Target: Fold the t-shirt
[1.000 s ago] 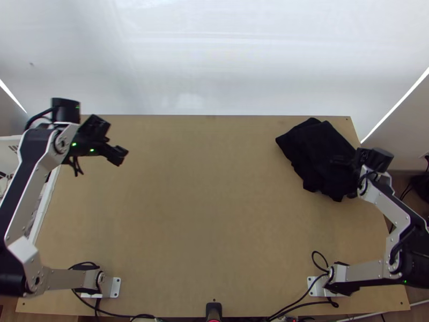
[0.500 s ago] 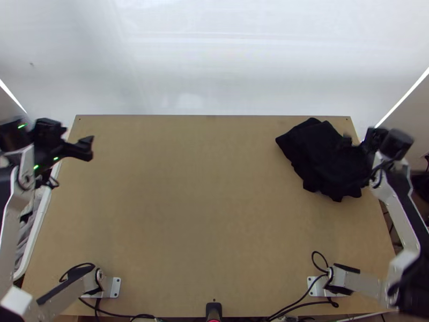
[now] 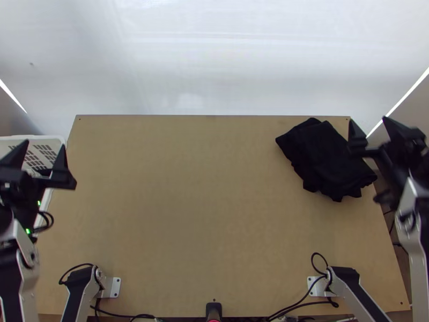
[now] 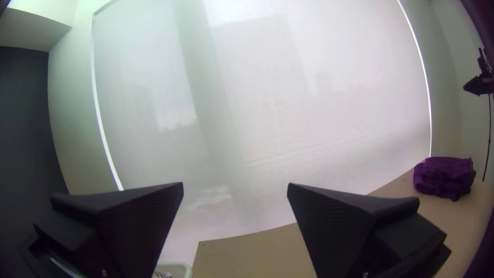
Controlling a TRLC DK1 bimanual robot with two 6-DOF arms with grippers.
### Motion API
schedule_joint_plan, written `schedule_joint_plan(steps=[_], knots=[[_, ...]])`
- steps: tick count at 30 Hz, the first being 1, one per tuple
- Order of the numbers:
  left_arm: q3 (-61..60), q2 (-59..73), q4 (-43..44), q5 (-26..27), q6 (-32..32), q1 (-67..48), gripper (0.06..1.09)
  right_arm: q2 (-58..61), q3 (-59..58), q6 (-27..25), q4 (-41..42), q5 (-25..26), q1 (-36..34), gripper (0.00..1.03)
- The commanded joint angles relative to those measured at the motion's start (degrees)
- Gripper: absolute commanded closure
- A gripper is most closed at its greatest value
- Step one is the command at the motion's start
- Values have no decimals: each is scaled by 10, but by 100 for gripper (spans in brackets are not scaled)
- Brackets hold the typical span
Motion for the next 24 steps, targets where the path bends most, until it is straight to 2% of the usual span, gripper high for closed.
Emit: schedule_joint_plan(steps=[1, 9, 15, 19, 24], knots=[[-89, -101, 30, 1, -22, 16, 10, -126, -26, 47, -76, -4, 13, 3], [-142, -137, 21, 2, -45, 18, 10, -213, -55, 38, -156, 18, 5, 3], [-187, -188, 47, 9, -62, 11, 10, -296, -162, 34, -120, 50, 4, 3], [-234, -223, 69, 10, -71, 10, 10, -371, -249, -2, -87, 50, 4, 3], [-312, -332, 81, 13, -68, 6, 10, -499, -343, -4, -109, 54, -2, 3]])
